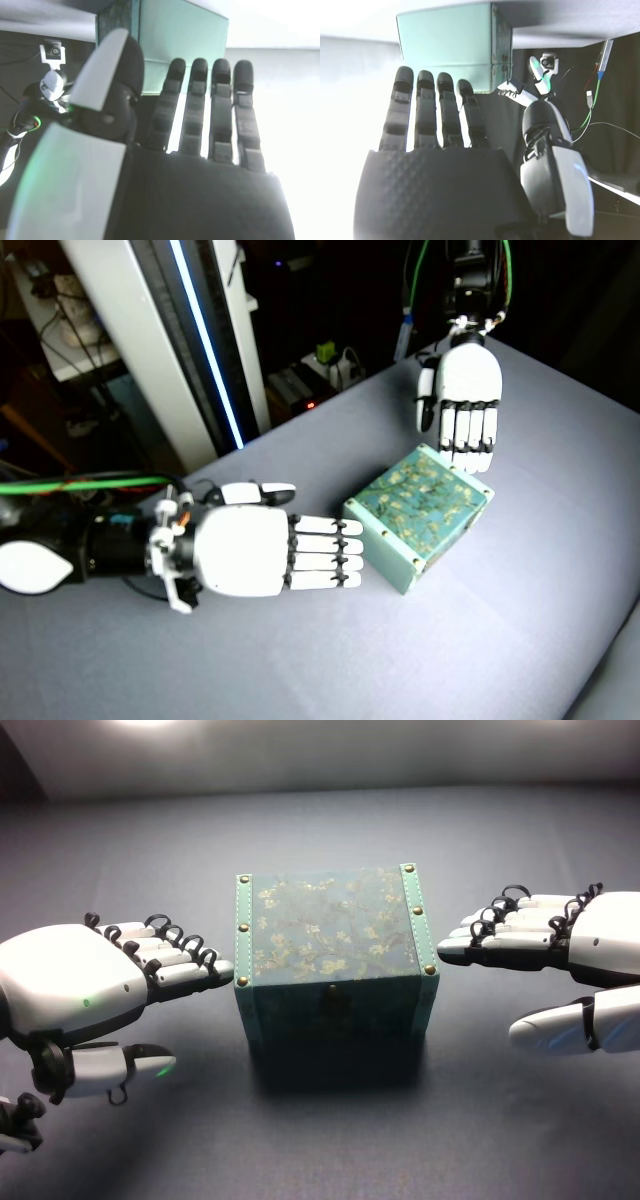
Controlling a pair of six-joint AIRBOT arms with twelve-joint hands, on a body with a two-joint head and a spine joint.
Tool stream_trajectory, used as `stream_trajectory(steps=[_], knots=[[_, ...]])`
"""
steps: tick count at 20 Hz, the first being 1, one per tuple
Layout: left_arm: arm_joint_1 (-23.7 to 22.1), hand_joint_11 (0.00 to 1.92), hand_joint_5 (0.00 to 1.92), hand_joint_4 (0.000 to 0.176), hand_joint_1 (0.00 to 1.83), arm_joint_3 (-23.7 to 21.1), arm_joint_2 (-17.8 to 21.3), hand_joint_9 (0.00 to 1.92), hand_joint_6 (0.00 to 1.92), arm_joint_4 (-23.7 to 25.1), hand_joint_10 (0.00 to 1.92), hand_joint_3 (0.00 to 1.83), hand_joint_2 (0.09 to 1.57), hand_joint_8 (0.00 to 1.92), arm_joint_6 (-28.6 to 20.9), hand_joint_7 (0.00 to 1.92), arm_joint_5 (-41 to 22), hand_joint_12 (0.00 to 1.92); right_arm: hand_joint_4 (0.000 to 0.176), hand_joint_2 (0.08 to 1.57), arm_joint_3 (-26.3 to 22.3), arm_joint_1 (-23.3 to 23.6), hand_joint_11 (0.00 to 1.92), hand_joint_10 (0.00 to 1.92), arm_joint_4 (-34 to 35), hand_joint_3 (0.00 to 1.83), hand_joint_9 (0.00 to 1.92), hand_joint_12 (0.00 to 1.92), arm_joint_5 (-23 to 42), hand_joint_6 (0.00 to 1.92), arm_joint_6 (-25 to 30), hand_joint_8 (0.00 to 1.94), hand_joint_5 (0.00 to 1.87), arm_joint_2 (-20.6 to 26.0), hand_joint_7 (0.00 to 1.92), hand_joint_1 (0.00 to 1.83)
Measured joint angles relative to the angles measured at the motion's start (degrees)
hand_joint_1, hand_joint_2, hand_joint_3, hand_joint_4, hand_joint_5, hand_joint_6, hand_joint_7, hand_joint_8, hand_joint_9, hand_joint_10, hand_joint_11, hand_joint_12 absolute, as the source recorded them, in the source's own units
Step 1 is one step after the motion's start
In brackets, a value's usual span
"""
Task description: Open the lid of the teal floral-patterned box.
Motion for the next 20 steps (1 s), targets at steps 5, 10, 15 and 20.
stream_trajectory(steps=[5, 10, 15, 20], knots=[[-0.4, 0.09, 0.13, 0.000, 0.45, 0.0, 0.0, 0.17, 0.00, 0.8, 0.00, 0.00, 1.44, 0.00, -0.2, 0.16, 0.1, 0.29, 0.000, 1.28, 0.0, 0.0, 0.01, 0.00, -1.0, 0.00, 0.14, 0.36, -0.1, 0.00, 0.4, 0.00, 0.10, 0.0, 0.13, 0.00], [-0.7, 0.19, 0.07, 0.000, 0.58, 0.0, 0.0, 0.28, 0.00, 0.9, 0.00, 0.00, 1.42, 0.00, -0.2, 0.16, 0.4, 0.65, 0.000, 1.23, 1.0, 0.0, 0.00, 0.00, -3.1, 0.00, 0.25, 0.73, -0.4, 0.00, 2.0, 0.00, 0.12, -1.5, 0.18, 0.00], [-1.2, 0.33, 0.02, 0.000, 0.61, 0.4, 0.0, 0.46, 0.00, 1.1, 0.03, 0.00, 1.42, 0.00, -0.2, 0.14, 0.9, 0.95, 0.000, 1.20, 1.4, 0.0, 0.00, 0.00, -3.1, 0.00, 0.12, 0.30, -0.8, 0.00, 2.1, 0.00, 0.08, -2.2, 0.11, 0.00], [-2.1, 0.70, 0.08, 0.000, 0.63, 0.5, 0.0, 1.03, 0.00, 0.8, 0.14, 0.00, 1.38, 0.02, -0.2, 0.37, 1.1, 1.32, 0.000, 1.25, 1.7, 0.0, 0.00, 0.00, -1.5, 0.00, 0.18, 0.49, -0.4, 0.01, 2.1, 0.01, 0.16, -2.3, 0.20, 0.00]])
